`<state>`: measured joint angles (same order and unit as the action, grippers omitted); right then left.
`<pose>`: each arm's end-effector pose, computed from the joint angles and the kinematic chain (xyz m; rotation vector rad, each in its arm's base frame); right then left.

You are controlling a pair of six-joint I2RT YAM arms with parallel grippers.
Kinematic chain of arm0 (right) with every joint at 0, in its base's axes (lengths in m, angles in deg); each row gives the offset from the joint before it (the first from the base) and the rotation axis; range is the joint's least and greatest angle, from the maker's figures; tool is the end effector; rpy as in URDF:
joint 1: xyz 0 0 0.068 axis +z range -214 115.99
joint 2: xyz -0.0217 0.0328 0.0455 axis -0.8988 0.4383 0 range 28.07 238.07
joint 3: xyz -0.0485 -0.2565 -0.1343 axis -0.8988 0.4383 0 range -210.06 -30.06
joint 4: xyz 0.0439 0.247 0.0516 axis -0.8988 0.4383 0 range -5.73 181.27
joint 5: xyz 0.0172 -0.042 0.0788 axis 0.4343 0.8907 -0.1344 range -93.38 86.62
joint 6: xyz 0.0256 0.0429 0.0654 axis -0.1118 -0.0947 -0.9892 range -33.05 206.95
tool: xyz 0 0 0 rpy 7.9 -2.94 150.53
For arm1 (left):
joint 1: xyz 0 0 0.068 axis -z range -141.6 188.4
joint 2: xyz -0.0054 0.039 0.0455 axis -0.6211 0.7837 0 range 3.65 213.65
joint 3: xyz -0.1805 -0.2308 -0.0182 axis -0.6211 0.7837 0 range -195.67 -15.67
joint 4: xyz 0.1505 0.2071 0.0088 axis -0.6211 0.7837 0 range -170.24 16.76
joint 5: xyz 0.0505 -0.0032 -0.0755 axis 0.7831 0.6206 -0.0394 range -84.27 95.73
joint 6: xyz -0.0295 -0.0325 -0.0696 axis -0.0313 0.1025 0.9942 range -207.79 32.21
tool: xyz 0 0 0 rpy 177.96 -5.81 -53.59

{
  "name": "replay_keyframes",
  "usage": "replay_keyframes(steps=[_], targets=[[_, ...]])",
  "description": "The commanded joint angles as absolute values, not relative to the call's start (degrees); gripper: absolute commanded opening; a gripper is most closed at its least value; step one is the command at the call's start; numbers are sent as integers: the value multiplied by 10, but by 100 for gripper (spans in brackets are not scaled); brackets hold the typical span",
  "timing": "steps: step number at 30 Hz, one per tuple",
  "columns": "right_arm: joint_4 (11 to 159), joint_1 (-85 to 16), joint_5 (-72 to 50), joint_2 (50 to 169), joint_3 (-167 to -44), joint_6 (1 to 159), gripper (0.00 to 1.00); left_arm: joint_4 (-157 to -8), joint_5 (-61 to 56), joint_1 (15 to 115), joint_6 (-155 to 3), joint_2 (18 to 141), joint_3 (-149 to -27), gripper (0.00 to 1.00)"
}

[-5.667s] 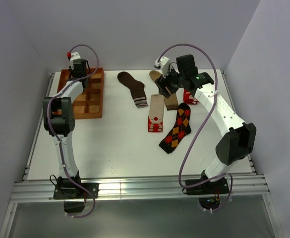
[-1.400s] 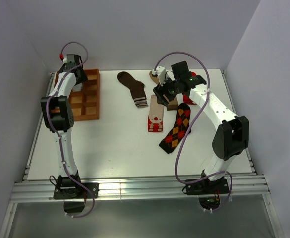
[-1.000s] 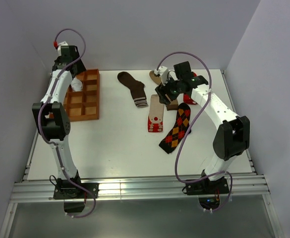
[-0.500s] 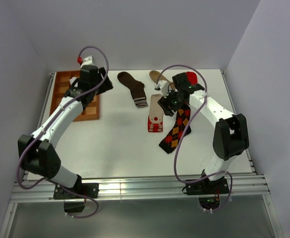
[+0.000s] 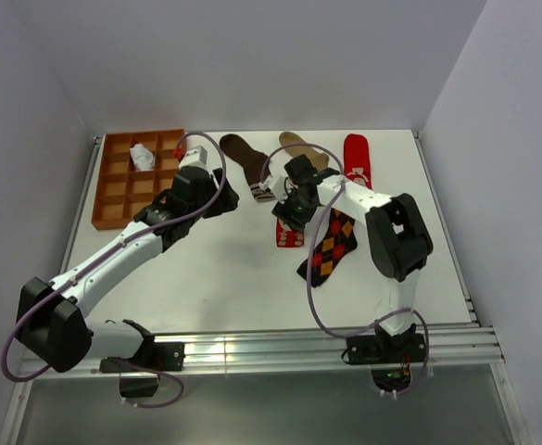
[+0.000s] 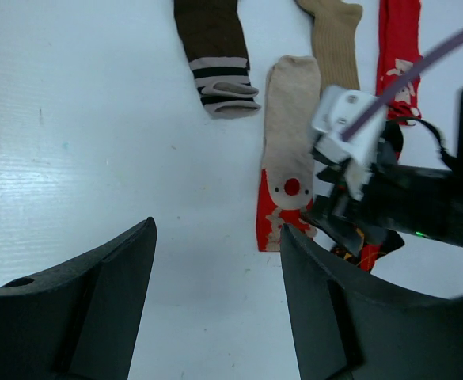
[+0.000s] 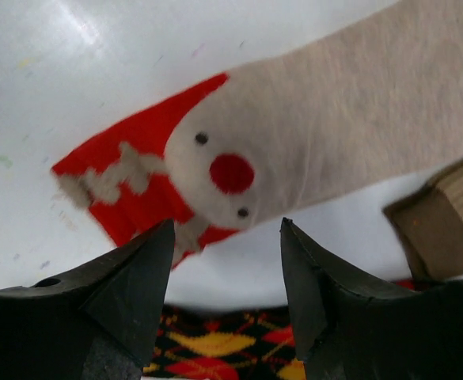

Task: Roll the socks
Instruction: Move the sock to the center of the board.

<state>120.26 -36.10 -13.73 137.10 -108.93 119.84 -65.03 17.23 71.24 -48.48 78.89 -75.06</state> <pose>0.3549 0.2025 0.1827 -1.4158 2.3115 0.2204 0.2744 -0.1600 0.3074 -0.2429 2.1344 -0.5392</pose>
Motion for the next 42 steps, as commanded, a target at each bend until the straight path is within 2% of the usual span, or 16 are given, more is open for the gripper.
replay_keyframes(steps=[1, 9, 21, 31, 36, 42], targets=[[1198, -359, -109, 1407, -1137, 1182, 63, -687, 186, 721, -472, 758, -746, 69], [1239, -342, -111, 1440, -1144, 1182, 57, -672, 190, 727, -480, 747, -748, 69], [1312, -213, -190, 1431, -1140, 1147, 56, -636, 203, 727, -493, 731, -772, 69], [1321, -212, -238, 1482, -1252, 1049, 55, -632, 195, 726, -496, 727, -772, 69], [1259, -218, -202, 1396, -1194, 1074, 55, -633, 188, 726, -496, 712, -770, 70], [1205, -219, -155, 1291, -1052, 1175, 59, -616, 204, 726, -491, 667, -790, 71]])
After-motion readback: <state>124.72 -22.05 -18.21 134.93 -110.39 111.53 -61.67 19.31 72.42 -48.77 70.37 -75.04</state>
